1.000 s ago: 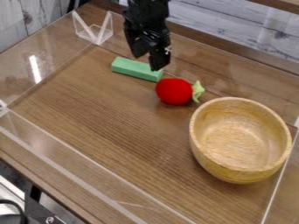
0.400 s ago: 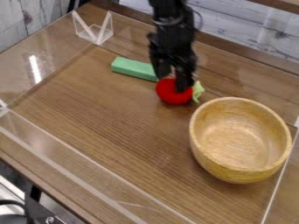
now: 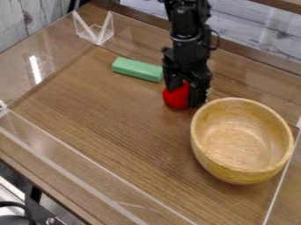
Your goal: Move the red fruit to the right side of the table
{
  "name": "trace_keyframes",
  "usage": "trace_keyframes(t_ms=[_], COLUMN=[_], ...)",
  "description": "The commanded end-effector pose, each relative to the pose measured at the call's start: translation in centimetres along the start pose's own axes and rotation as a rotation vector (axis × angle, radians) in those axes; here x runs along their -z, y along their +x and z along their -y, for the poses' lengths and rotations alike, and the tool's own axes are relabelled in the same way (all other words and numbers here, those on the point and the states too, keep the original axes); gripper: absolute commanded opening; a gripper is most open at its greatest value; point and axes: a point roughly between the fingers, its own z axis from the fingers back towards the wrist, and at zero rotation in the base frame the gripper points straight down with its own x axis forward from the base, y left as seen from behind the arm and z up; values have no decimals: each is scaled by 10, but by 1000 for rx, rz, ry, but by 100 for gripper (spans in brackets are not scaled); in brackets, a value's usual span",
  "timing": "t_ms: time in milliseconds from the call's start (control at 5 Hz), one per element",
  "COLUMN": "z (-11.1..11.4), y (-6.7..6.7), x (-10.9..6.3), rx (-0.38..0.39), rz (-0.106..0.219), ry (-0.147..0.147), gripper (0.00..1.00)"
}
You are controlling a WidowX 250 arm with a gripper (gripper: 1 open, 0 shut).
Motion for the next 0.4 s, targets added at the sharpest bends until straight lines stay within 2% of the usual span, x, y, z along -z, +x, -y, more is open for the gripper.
trace_keyframes(t_ms=[0, 200], z=[-6, 0], y=[4, 9], x=[0, -8], rx=[44, 19], rz=[24, 19], ry=[9, 12], gripper=[0, 0])
